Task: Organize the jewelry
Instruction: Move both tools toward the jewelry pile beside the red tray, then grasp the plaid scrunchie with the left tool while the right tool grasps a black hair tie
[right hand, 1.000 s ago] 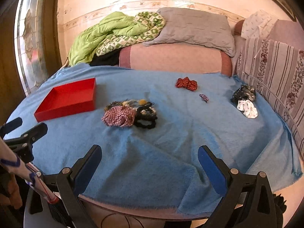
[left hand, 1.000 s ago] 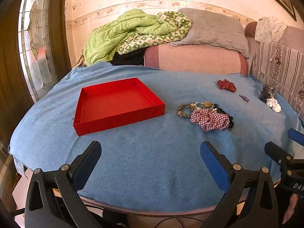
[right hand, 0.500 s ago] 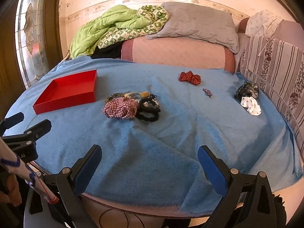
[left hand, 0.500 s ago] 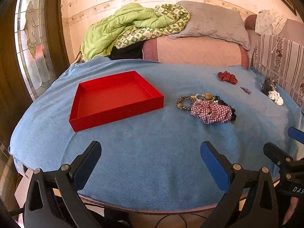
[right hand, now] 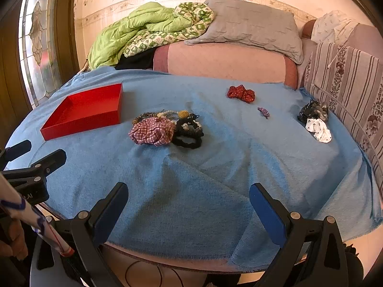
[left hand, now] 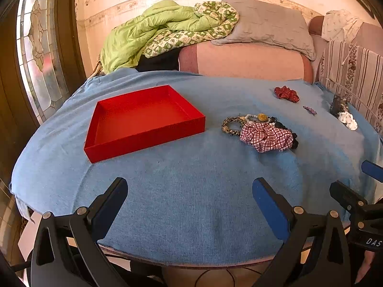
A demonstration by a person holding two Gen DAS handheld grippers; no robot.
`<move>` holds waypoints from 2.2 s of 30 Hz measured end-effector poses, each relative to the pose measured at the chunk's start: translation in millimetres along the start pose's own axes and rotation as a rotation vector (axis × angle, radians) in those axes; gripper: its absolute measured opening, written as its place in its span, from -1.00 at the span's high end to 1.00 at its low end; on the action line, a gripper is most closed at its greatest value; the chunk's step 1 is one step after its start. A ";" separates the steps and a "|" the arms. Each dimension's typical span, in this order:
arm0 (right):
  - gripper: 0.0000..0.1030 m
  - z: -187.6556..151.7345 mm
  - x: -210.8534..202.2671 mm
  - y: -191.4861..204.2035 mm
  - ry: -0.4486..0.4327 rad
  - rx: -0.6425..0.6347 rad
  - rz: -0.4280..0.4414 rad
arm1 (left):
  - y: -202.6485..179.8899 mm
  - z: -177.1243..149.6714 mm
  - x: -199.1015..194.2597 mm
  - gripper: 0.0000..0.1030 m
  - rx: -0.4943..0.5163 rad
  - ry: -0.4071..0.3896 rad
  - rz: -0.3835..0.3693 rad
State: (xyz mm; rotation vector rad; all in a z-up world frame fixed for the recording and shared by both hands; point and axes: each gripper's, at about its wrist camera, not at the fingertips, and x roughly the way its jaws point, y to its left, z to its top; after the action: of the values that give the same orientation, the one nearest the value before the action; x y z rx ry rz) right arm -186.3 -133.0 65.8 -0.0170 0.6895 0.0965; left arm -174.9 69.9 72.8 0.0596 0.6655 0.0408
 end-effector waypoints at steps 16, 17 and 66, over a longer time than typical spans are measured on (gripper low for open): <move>-0.99 -0.5 2.7 -5.7 0.013 0.025 0.011 | 0.0 -1.1 5.2 -1.00 0.003 0.019 -0.008; -0.99 -0.2 2.6 -6.4 0.013 0.027 0.012 | -0.2 -1.3 5.7 -1.00 0.004 0.020 -0.008; -0.30 47.7 34.0 -60.2 0.055 0.195 0.102 | -23.3 112.6 93.8 0.83 0.000 0.052 -0.509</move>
State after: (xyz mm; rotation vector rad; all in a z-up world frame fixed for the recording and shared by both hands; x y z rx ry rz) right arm -124.3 -187.8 80.0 0.2029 0.7522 0.1268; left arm -31.2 47.3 101.8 -0.1127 0.7169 -0.4491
